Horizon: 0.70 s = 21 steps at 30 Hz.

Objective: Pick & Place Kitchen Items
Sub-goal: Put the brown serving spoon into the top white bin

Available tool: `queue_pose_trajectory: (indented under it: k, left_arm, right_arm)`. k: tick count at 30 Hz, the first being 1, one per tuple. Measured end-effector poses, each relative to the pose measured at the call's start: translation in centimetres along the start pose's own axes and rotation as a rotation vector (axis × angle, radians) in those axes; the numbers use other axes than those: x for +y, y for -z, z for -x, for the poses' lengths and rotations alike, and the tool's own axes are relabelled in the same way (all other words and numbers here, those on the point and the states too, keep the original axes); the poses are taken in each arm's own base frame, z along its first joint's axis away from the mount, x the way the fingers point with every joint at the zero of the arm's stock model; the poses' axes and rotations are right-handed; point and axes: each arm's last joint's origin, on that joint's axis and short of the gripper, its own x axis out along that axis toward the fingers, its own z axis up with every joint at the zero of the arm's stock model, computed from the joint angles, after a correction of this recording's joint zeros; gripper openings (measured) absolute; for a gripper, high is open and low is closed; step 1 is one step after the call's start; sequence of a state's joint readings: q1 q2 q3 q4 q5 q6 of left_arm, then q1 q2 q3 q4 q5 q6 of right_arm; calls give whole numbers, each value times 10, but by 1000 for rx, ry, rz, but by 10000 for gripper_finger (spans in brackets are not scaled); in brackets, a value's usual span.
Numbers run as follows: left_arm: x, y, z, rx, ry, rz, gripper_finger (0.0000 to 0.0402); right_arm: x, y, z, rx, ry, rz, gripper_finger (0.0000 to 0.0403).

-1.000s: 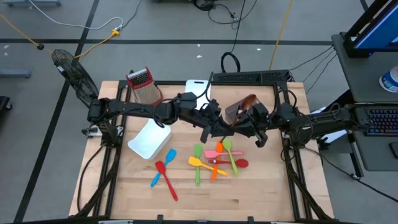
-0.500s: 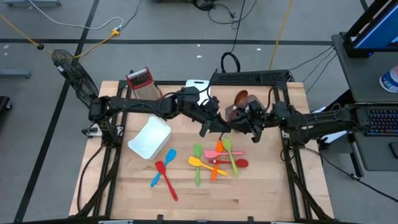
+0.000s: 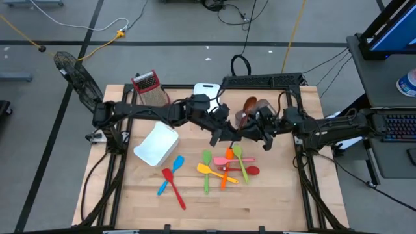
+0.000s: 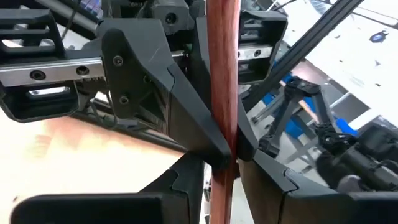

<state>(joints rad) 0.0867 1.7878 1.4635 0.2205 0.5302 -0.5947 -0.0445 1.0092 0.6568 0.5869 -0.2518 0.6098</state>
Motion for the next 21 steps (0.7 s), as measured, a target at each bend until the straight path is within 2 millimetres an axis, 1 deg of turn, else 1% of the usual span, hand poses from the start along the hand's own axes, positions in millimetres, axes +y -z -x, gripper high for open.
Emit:
queue_pose_trajectory:
  k: [6,14,21]
  left_arm:
    - [-6,5,-6,-64,-119,-45,102]
    - [-6,5,-6,-60,-121,-40,102]
    - [-3,8,-5,-46,-169,68,102]
  right_arm:
    - [0,0,0,-7,10,1,17]
    - [-1,0,0,-7,11,-3,17]
    - [-2,2,0,6,23,-3,17]
